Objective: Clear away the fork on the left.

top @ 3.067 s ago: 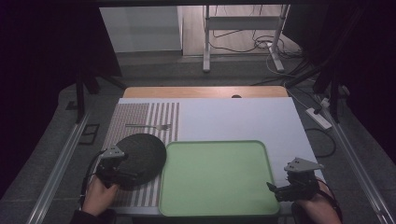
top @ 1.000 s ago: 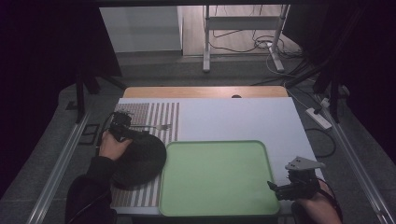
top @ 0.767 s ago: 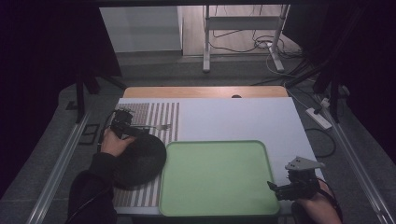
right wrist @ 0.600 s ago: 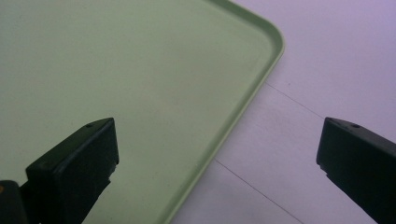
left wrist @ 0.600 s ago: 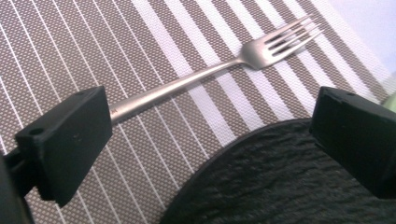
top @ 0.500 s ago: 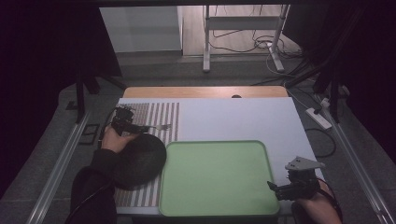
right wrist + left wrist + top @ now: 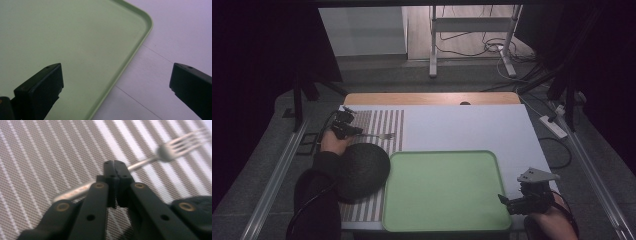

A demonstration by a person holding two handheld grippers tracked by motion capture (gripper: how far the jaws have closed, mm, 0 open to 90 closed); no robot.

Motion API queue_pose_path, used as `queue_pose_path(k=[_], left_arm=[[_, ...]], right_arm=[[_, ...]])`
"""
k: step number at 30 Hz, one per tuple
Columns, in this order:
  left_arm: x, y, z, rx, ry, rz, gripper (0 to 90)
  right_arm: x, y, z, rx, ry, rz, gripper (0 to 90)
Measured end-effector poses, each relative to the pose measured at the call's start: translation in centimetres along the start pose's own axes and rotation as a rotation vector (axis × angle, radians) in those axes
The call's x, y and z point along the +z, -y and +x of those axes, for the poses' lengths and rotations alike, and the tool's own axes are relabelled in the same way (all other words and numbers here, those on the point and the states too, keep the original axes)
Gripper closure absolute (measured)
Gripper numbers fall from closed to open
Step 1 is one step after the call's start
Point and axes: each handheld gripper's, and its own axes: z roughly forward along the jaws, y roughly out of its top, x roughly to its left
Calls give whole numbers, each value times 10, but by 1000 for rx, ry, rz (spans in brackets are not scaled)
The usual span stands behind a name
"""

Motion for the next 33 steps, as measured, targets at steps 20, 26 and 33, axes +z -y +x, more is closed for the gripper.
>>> queue_pose_path(k=[20,26,33], left_arm=[[-5,22,12,-44,5,67,890],[-11,26,4,11,27,138,890],[-11,25,2,39,43,164,889]], right_arm=[[0,0,1,-15,-3,2,0],[0,0,1,-20,-3,4,0],[1,0,2,-23,-6,3,0]])
